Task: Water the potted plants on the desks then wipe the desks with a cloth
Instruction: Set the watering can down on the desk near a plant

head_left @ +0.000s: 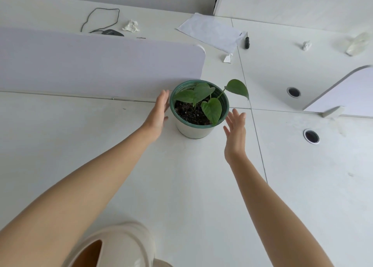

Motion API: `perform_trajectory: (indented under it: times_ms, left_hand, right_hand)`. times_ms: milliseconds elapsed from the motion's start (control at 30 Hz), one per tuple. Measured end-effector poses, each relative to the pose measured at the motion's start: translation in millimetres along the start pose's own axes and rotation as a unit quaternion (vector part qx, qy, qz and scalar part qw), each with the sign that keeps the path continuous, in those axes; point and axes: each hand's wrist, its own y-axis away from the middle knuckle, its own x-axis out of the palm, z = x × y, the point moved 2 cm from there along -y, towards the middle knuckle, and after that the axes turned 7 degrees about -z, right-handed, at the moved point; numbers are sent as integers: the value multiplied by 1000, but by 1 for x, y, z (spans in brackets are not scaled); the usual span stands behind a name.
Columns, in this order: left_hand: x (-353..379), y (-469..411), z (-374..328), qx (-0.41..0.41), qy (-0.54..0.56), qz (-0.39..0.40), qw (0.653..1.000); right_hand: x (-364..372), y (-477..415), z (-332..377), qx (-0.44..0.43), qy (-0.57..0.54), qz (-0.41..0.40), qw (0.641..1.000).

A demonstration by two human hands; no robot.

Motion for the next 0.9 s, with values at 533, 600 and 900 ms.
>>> perform_trajectory:
  times_ms: [533,600,900]
  left_hand:
    - [3,-1,18,7,29,-28,999]
    - [7,-3,14,14,10,-4,1000]
    - [5,17,2,17,-80,-15,997]
  right_hand:
    - [10,4,-1,2,32,61,998]
    - [14,11,-1,-1,30,67,997]
    - [13,15,15,23,116,55,991]
